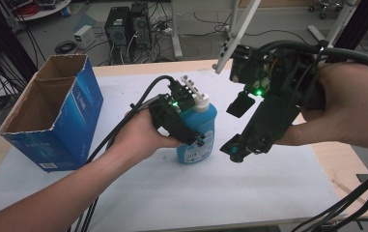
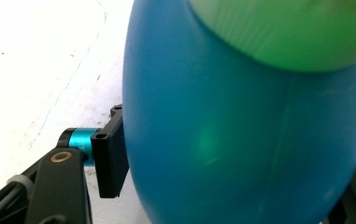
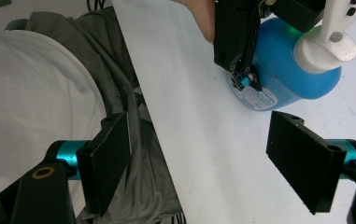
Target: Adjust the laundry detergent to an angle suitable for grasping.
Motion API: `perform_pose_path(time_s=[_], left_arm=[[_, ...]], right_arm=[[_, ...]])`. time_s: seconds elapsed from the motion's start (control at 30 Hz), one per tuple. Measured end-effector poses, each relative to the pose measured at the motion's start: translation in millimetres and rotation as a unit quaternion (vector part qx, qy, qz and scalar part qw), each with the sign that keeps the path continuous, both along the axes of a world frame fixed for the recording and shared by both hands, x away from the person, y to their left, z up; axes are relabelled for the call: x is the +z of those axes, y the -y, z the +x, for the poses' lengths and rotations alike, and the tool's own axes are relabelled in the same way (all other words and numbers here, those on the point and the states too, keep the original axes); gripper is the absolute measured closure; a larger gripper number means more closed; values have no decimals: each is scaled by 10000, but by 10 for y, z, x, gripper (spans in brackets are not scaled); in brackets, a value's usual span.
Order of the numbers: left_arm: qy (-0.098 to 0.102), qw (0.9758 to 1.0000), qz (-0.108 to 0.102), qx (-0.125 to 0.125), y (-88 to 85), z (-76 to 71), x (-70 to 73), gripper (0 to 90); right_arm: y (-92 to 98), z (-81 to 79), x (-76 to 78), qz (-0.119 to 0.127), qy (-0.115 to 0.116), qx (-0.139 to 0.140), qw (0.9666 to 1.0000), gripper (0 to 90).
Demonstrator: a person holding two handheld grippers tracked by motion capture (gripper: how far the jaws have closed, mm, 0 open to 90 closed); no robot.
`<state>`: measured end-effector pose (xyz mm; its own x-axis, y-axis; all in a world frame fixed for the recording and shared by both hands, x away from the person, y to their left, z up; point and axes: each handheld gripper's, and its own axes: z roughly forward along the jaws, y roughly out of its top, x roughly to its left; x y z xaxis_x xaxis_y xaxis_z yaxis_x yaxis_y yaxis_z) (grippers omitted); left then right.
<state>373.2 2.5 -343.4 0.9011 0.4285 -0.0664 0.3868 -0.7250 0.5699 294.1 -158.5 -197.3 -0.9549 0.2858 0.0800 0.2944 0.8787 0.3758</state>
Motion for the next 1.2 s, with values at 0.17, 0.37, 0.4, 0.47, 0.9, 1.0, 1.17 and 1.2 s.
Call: perform_pose_path(time_s=[0.17,0.37,0.4,0.47,0.9,1.0,1.17,1.2], left_arm=[[-8,10000,-13,24,3,-4,1,334],[16,10000,-39,-16,9,-13,9,383],[-3,10000,-48,-31,7,-11,12,393],[18,10000,-34,-51,5,-14,19,411],[164,9997,-63,-181,-15,-18,28,439],[161,9994,-93,-302,-46,-8,65,440],[281,9980,-112,-562,-120,1,179,441],[329,9974,-131,-620,-141,6,200,441]], right_arm=[[3,5,-10,3,-12,11,10000,215],[11,6,-18,15,-4,18,10000,215],[12,5,-19,12,-6,25,10000,215],[10,1,-23,5,-22,8,10000,215],[10,10,-36,20,-32,-5,10000,215],[14,10,-29,19,-37,-19,10000,215],[2,15,-24,34,-9,11,10000,215],[-2,14,-21,31,-8,16,10000,215]])
